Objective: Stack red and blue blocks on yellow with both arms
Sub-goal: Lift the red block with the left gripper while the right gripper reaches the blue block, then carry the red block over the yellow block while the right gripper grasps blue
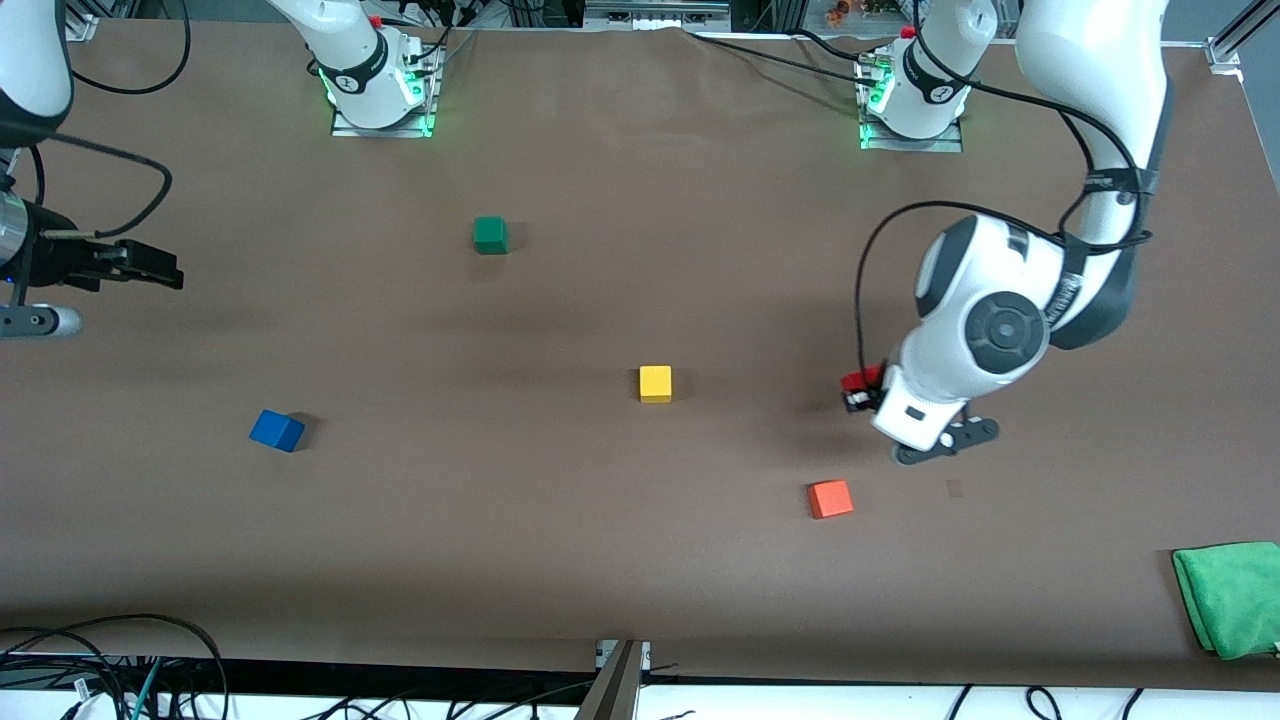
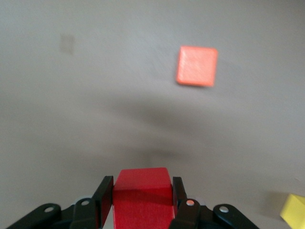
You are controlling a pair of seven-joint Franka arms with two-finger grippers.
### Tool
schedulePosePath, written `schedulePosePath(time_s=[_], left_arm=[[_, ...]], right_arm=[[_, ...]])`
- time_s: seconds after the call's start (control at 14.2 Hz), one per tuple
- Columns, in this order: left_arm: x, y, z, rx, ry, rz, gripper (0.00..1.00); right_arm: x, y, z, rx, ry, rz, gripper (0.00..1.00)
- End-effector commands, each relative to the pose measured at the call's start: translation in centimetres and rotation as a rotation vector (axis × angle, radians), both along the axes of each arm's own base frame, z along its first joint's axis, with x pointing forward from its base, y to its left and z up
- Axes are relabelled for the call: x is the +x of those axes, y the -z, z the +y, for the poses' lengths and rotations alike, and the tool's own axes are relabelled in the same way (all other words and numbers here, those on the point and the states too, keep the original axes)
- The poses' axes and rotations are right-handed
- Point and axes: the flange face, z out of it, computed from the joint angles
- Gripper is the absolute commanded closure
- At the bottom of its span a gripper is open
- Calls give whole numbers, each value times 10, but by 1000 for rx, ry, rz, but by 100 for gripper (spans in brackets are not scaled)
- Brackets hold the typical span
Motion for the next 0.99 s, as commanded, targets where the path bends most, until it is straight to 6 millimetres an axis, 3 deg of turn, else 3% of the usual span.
schedulePosePath(time_s=[0.0, 0.21, 0.49, 0.7, 0.92], left_arm=[[-12, -31, -40, 16, -65, 16, 98], [-40, -36, -103, 88, -62, -31, 98], [-66, -45, -148, 44, 55, -23, 98], [-80, -50, -153, 24, 290, 74, 98], [-94, -64, -175, -35, 338, 102, 98]], right_arm=[[18, 34, -7, -4, 0, 28, 0], [34, 62, -15, -5, 8, 12, 0], [65, 147, -25, 1, 19, 2, 0], [79, 200, -25, -1, 32, -8, 0], [85, 240, -29, -3, 53, -11, 0]])
